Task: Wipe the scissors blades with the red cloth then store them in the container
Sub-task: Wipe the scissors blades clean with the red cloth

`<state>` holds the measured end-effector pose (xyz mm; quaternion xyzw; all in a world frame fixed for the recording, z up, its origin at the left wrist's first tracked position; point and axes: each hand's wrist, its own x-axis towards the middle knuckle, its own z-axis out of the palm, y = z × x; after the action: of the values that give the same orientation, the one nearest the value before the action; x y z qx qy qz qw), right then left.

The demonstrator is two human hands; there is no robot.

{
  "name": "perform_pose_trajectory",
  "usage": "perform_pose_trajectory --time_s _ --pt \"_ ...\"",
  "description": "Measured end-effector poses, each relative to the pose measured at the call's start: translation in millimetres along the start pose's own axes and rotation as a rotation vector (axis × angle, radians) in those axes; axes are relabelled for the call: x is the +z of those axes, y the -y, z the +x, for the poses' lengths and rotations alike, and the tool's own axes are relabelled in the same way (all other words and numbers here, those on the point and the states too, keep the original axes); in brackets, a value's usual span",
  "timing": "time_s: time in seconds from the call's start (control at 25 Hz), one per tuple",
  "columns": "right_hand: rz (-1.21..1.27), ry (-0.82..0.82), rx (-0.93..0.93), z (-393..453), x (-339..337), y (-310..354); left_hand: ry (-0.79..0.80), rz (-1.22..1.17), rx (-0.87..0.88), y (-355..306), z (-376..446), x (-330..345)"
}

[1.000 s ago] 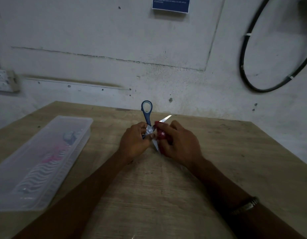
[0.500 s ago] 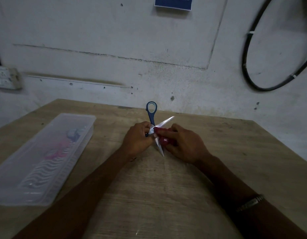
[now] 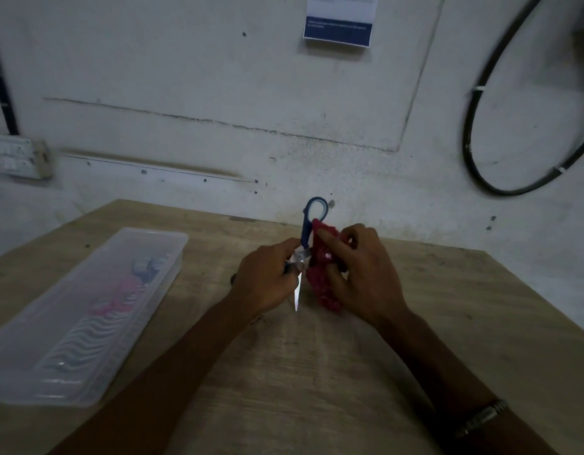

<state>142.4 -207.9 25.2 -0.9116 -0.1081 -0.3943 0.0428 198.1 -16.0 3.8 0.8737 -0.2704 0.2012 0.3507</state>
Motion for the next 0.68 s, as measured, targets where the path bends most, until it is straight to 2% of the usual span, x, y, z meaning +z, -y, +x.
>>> perform_pose_trajectory --time_s 0.24,0.4,0.48,0.56,0.68 --pt "-0.091 0.209 -0.110 -10.2 17.1 13.8 0.019 0.047 -0.025 1.7 -1.5 -5.2" --pt "-0.070 0.107 0.032 -1.5 4.3 -1.4 0.037 -0.035 -0.067 5.7 4.4 -3.6" --pt "-0.040 0.085 -0.018 -4.8 1.1 -0.7 0.044 -0.038 -0.041 3.1 4.5 -2.7" --pt "-0.064 0.151 -0.104 -10.0 2.0 6.7 0.040 -0.063 -0.039 0.4 1.6 -3.1" --pt "-0.075 0.092 -0.014 0.9 -1.3 6.6 0.039 -0.062 -0.025 0.4 1.7 -4.4"
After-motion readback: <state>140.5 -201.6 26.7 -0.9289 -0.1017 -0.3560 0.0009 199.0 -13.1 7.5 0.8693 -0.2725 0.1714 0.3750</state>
